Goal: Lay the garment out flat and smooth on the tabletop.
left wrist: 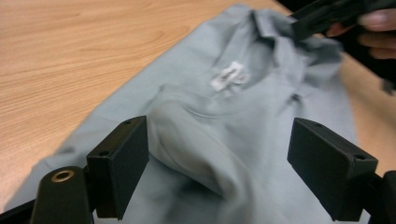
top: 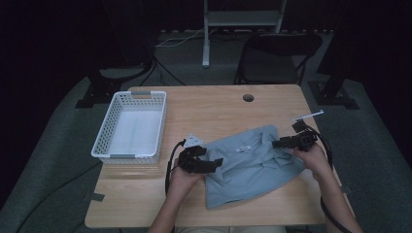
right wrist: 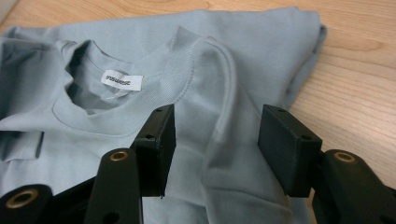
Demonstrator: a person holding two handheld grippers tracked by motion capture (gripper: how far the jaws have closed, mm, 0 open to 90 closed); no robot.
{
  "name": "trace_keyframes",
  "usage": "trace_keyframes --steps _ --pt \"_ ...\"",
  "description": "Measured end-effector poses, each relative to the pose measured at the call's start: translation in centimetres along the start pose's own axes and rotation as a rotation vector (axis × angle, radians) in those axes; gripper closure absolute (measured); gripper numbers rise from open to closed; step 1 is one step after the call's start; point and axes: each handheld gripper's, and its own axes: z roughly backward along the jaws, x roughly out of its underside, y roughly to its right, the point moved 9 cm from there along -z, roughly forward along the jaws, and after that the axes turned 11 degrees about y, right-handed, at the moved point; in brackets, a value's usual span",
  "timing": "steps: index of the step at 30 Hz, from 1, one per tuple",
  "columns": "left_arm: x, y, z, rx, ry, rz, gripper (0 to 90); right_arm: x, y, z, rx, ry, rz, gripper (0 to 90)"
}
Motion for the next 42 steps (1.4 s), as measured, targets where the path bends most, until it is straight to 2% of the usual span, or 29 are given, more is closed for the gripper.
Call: trace_keyframes --steps 2,4,5,7,9,11,14,17,21,26,28,33,42 --pt "0.4 -0.7 -0.9 0.004 -0.040 0.019 21.7 0.0 -0.1 -0.4 0.005 -0.011 0.006 46.5" --pt "1.0 -1.5 -1.5 -0.002 -0.074 0.019 23.9 0.0 -0.2 -0.6 0.007 -0.027 0.022 53.8" --pt "1.2 -1.7 -1.7 0.011 -0.081 0.024 29.4 0.1 -0.2 -0.7 0.010 -0.033 0.027 58.8" --pt "1.6 -2.2 -1.7 -0.006 -0.083 -0.006 40.5 0.3 -0.1 -0.7 0.012 -0.047 0.036 67.3" --pt "1.7 -2.4 -1.7 0.018 -0.087 -0.013 56.5 0.6 0.0 -0.7 0.005 -0.069 0.049 77.9" --pt "1.9 -2.3 -1.9 0.042 -0.104 -0.010 65.8 0.9 0.1 -0.8 0.003 -0.084 0.057 84.7" --pt "2.5 -2.2 -2.1 0.074 -0.144 -0.017 78.6 1.2 0.2 -0.7 -0.002 -0.087 0.054 86.6" --pt "3.0 -2.3 -2.0 0.094 -0.162 -0.013 83.7 2.0 0.4 -0.5 -0.010 -0.099 0.052 86.9" --pt "3.2 -2.3 -1.7 0.109 -0.173 -0.015 84.7 3.1 0.5 -0.3 -0.036 -0.106 0.043 86.9" --pt "3.4 -2.2 -1.5 0.133 -0.198 -0.031 84.7 4.7 -0.5 0.6 -0.065 -0.111 0.049 87.0" --pt "3.5 -2.1 -1.3 0.139 -0.200 -0.025 84.7 5.5 -1.1 1.1 -0.073 -0.123 0.070 87.0" --pt "4.0 -1.6 -0.6 0.150 -0.205 -0.038 84.7 7.2 -2.6 2.2 -0.053 -0.133 0.142 86.9" --pt "5.0 -0.5 1.5 0.170 -0.215 -0.069 86.3 8.5 -3.8 3.6 -0.096 -0.123 0.155 86.9"
